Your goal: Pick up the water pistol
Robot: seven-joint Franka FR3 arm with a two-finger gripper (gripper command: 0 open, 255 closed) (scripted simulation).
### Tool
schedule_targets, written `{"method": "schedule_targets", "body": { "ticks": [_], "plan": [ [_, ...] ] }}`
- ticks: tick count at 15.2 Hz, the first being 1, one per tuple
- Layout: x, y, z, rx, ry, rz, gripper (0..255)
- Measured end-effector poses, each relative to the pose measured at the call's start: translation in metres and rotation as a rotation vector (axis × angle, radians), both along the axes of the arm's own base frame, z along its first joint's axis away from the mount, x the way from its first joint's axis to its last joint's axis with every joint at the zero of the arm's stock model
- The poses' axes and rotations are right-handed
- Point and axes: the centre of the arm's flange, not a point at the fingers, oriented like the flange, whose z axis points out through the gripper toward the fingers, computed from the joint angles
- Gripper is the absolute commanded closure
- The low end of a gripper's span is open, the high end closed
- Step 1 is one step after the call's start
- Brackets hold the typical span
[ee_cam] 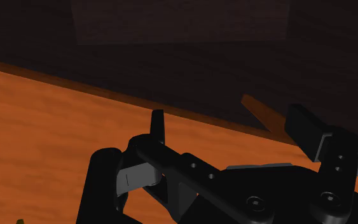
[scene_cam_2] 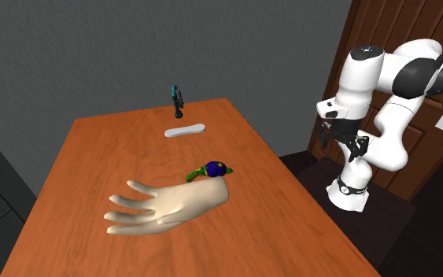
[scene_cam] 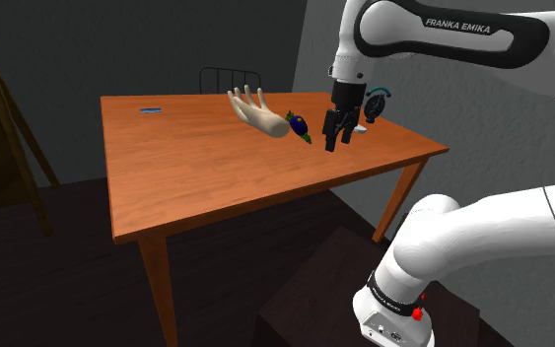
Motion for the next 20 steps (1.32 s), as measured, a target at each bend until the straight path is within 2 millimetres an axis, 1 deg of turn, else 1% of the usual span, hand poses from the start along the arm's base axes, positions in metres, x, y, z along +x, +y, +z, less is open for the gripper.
{"method": "schedule_targets", "body": {
  "ticks": [1,2,3,6,9,12,15,17,20],
  "plan": [
    [0.000,0.000,0.000,0.000,0.000,0.000,0],
    [0.003,-0.005,0.000,0.006,-0.007,0.001,0],
    [0.008,-0.015,-0.001,0.014,-0.016,0.002,0],
    [0.027,-0.048,-0.008,0.046,-0.056,0.007,0],
    [0.046,-0.076,-0.017,0.080,-0.098,0.013,0],
    [0.068,-0.111,-0.027,0.113,-0.141,0.019,0],
    [0.089,-0.144,-0.032,0.146,-0.185,0.024,0],
    [0.105,-0.167,-0.040,0.168,-0.213,0.029,0],
    [0.126,-0.197,-0.045,0.202,-0.256,0.035,0]
  ]
}}
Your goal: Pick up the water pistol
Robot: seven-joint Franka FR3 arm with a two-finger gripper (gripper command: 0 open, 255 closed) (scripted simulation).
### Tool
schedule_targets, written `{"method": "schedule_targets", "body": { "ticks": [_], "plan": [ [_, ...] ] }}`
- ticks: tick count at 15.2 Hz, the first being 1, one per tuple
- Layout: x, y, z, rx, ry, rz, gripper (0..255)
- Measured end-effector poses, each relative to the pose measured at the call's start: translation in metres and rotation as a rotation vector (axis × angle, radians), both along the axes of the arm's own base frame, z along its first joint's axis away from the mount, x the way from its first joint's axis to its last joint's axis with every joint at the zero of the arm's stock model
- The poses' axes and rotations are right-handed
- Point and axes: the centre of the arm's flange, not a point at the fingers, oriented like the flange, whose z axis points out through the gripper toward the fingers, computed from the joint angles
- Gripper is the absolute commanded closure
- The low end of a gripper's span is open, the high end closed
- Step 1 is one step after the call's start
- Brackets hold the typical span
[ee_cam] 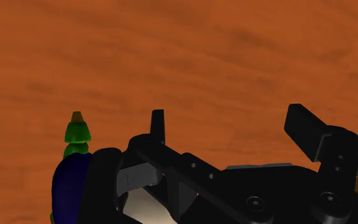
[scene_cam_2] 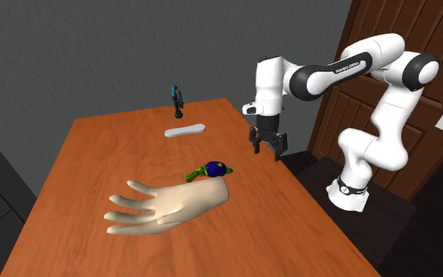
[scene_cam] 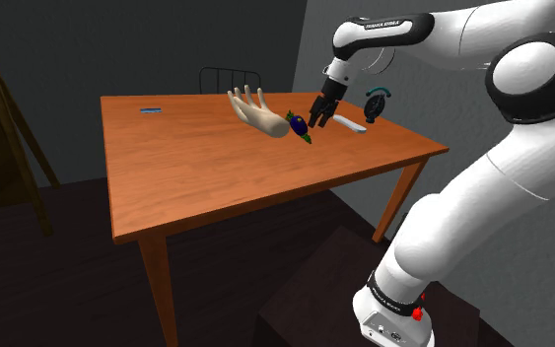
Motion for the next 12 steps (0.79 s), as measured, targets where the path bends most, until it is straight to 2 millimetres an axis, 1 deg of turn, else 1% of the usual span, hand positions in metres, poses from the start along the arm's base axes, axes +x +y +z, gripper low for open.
{"method": "schedule_targets", "body": {
  "ticks": [2,4,8,10,12],
  "plan": [
    [0.014,-0.021,-0.005,0.022,-0.028,0.004,0],
    [0.032,-0.046,-0.012,0.043,-0.056,0.006,0],
    [0.058,-0.084,-0.022,0.088,-0.113,0.014,0],
    [0.077,-0.106,-0.026,0.109,-0.141,0.018,0],
    [0.092,-0.124,-0.033,0.130,-0.171,0.022,0]
  ]
}}
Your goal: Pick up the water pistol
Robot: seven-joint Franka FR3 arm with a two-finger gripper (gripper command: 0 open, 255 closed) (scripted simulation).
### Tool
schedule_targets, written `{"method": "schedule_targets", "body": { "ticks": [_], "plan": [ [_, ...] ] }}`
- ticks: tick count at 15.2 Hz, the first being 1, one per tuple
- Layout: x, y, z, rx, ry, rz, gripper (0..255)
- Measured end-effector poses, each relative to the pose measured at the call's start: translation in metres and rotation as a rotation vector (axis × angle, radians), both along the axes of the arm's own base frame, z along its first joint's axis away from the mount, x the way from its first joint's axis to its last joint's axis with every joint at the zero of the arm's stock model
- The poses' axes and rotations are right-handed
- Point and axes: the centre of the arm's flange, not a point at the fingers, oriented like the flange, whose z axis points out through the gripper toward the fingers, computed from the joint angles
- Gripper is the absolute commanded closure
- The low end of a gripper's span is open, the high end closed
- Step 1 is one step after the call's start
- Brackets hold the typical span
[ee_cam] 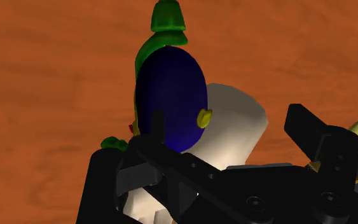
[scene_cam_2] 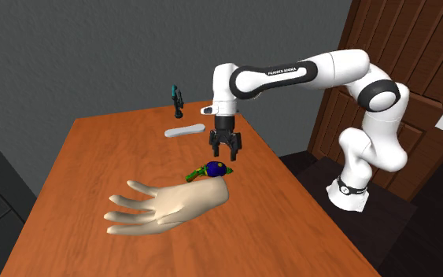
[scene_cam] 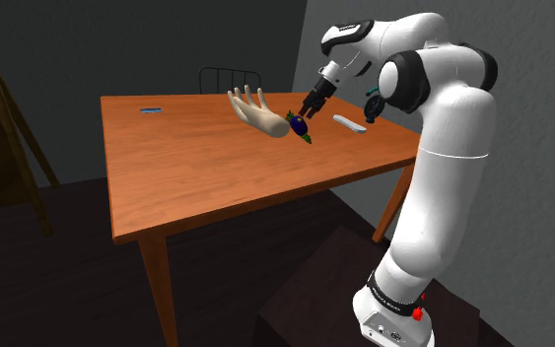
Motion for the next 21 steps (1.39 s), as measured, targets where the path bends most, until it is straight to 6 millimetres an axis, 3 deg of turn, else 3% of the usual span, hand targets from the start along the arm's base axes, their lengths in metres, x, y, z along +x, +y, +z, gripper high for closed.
{"method": "schedule_targets", "body": {
  "ticks": [3,10,11,21],
  "plan": [
    [0.020,-0.022,-0.010,0.027,-0.034,0.006,0],
    [0.024,-0.027,-0.044,0.033,-0.042,0.007,0],
    [0.024,-0.027,-0.046,0.033,-0.042,0.007,255],
    [0.023,-0.027,-0.047,0.032,-0.044,0.007,255]
  ]
}}
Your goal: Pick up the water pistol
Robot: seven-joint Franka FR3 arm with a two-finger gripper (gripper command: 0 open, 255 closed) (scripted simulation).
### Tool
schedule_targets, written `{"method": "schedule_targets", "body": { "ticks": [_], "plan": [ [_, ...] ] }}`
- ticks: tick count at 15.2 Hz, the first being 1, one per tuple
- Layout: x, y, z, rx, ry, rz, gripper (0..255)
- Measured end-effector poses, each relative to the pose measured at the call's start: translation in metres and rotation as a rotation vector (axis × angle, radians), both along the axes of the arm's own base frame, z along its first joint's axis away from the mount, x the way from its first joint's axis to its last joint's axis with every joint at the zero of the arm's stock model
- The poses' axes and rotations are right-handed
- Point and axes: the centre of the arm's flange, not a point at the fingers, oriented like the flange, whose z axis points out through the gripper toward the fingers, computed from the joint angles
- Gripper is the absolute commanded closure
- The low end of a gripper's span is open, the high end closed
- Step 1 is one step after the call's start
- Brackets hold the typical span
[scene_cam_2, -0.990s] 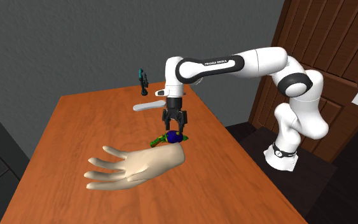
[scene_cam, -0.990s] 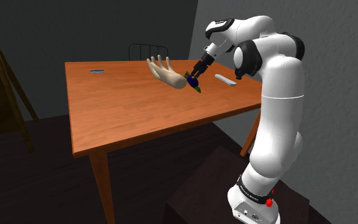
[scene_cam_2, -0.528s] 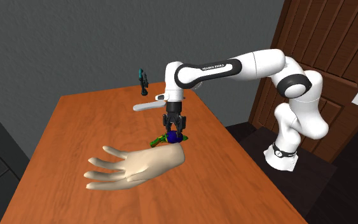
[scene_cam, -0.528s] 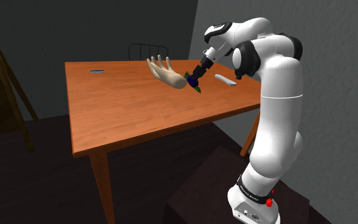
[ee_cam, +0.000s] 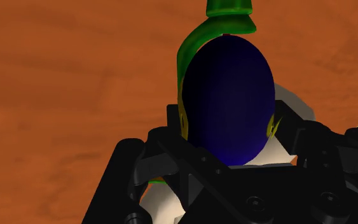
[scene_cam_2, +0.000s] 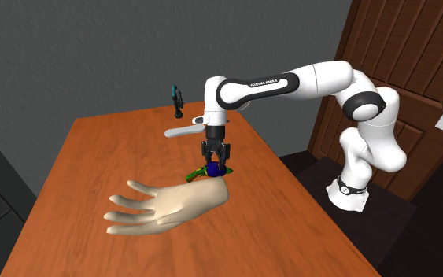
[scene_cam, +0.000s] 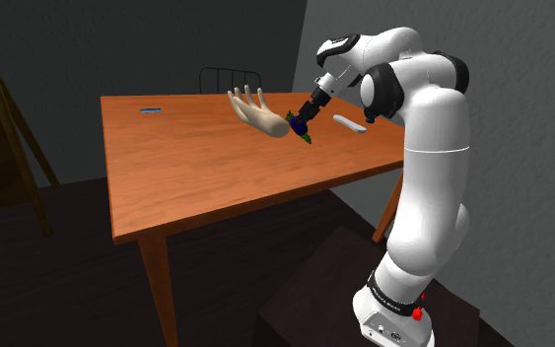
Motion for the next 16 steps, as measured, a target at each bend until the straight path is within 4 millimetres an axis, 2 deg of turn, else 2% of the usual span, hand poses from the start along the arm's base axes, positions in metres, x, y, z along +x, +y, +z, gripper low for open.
{"method": "schedule_targets", "body": {
  "ticks": [4,16],
  "plan": [
    [0.000,0.000,0.014,0.001,0.003,0.001,255],
    [0.001,0.000,0.074,0.001,0.003,0.000,255]
  ]
}}
